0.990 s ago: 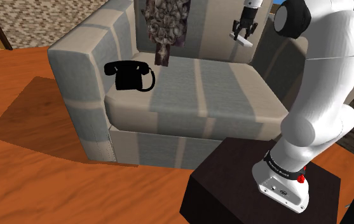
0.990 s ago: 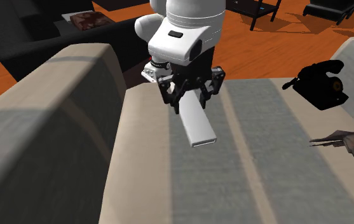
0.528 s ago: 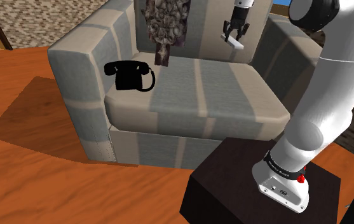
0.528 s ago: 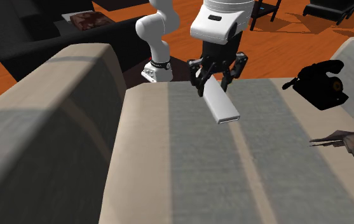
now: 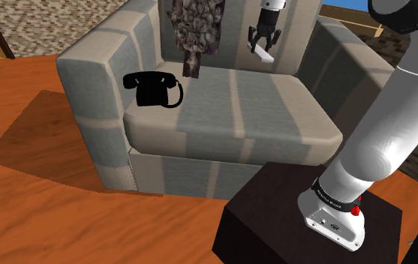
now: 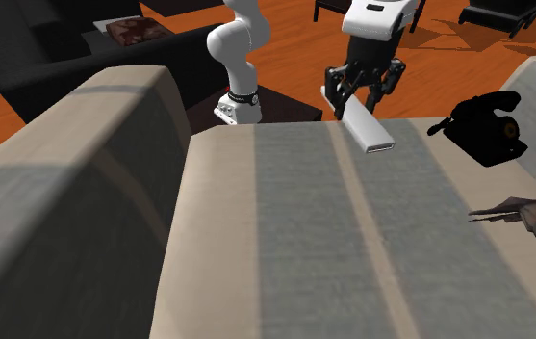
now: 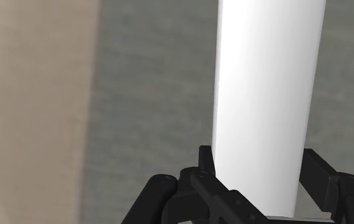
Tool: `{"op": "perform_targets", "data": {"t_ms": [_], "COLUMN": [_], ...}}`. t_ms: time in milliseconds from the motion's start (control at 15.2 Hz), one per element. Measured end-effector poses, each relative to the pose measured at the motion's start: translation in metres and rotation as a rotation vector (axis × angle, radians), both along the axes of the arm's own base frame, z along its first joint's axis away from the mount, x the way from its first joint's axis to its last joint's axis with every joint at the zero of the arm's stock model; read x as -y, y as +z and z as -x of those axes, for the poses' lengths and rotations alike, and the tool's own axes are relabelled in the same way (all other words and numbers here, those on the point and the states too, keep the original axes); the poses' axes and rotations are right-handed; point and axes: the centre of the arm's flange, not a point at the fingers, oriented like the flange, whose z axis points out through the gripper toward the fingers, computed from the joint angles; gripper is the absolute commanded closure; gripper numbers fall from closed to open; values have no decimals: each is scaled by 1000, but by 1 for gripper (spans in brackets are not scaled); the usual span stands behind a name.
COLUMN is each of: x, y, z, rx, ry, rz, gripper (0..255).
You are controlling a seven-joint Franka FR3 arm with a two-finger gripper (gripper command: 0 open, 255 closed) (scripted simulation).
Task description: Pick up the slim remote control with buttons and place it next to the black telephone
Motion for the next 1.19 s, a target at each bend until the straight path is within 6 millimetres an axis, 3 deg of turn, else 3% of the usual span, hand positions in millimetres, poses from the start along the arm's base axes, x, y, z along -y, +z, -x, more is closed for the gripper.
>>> {"op": "perform_targets", "data": {"t_ms": [1188], "x": [-232], "y": [2], "z": [-33], "rx": [0], "ry": [0], "rz": [0], "gripper": [255]}}
